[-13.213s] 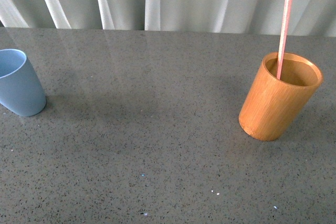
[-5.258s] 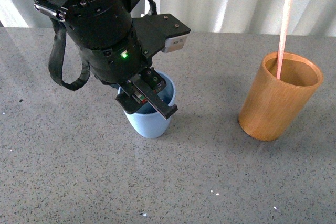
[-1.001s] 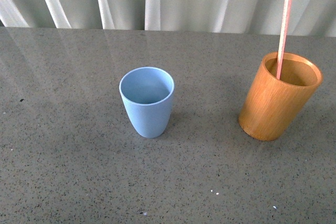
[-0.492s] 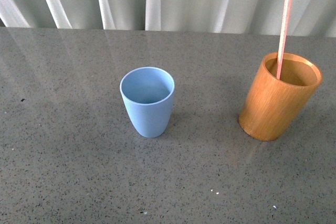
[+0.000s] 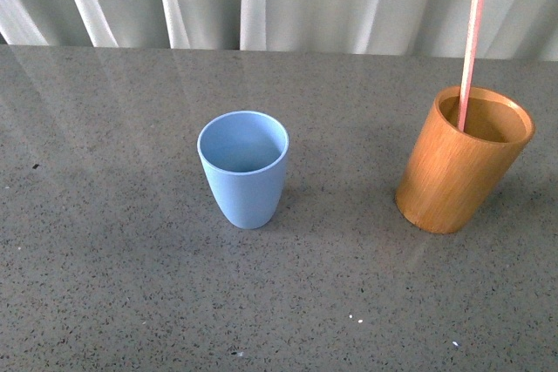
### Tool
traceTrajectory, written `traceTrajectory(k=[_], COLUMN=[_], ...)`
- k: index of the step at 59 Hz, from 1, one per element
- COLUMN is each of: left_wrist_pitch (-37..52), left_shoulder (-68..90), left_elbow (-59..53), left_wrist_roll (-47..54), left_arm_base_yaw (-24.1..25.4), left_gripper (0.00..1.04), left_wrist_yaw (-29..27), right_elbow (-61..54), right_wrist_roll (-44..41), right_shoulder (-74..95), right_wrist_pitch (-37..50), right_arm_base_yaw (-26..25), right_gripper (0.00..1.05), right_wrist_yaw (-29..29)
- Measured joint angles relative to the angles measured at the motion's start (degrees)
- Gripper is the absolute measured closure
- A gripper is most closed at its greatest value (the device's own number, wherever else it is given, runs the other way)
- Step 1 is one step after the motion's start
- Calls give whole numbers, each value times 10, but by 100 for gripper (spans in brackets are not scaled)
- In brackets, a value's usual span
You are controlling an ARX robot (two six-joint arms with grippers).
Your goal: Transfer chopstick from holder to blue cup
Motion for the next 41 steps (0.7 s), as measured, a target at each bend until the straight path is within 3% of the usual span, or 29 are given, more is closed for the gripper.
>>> traceTrajectory(k=[11, 41], left_wrist_pitch=[0, 0], left_shoulder=[0, 0], left_elbow=[0, 0], left_wrist_roll=[0, 0], left_arm_base_yaw=[0, 0], left_gripper=[7, 7], left_wrist_yaw=[0, 0], right_elbow=[56, 160], right_wrist_roll=[-5, -40], right_shoulder=[106, 314], right_wrist_pitch=[40, 88], right_arm_base_yaw=[16, 59], right_gripper=[10, 10], right_wrist_yaw=[-36, -55])
